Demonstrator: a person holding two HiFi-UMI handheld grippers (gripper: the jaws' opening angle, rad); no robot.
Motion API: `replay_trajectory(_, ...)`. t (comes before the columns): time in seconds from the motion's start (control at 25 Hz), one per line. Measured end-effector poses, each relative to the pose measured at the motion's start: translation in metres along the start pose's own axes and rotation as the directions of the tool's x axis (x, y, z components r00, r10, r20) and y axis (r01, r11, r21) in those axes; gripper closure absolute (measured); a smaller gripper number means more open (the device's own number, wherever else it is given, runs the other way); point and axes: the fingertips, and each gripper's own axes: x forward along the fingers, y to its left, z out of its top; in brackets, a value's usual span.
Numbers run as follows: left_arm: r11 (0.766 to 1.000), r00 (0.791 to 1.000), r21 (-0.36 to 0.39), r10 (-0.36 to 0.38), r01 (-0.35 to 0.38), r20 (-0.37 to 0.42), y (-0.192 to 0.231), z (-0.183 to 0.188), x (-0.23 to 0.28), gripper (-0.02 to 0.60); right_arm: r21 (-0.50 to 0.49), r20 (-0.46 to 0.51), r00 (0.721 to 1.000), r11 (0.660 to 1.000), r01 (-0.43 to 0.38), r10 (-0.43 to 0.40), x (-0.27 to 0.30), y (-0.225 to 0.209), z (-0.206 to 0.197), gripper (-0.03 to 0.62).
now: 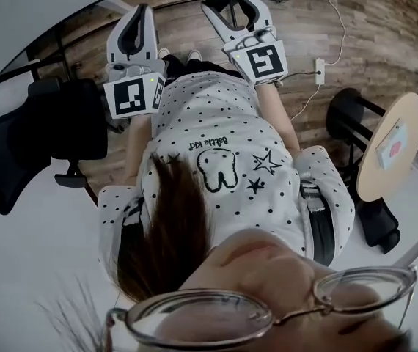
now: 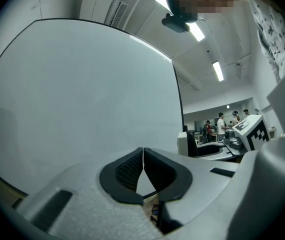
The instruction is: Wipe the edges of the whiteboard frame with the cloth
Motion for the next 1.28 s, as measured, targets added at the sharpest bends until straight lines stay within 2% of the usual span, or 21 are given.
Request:
replay_trajectory(0.32,1.0,1.0,-0.009,0.012,-0.012,0.008,0.005,-0.001,-0.006,0.561,0.017,0.031,0.997,0.997,-0.069,0.069,0.017,0.032,0.017,0.362)
replay_trajectory(0.64,1.0,1.0,-0.023,0.003,-0.003,0.0,0.002,-0.005,-0.013,0.561,0.048,0.035,0.997,0.996,-0.072,0.07,0.013,0.036,0.014,0.362)
replay_trajectory(0.88,1.0,1.0,-0.021,-0.002,0.002,0.007,0.005,-0.002,-0.012,0.562,0.041,0.034,0.996,0.996,-0.083,0.082,0.014,0.029,0.015,0.362)
replay_trajectory(1.04,1.0,1.0,-0.027,0.002,-0.002,0.005,0.004,-0.001,-0.016,0.561,0.003,0.001,0.996,0.996,-0.091,0.091,0.007,0.02,0.014,0.362)
replay_trajectory(1.28,0.999,1.0,-0.039,0.005,-0.005,0.008,0.007,-0.002,-0.016,0.561,0.004,0.033,0.996,0.996,-0.085,0.084,0.003,0.007,0.026,0.362)
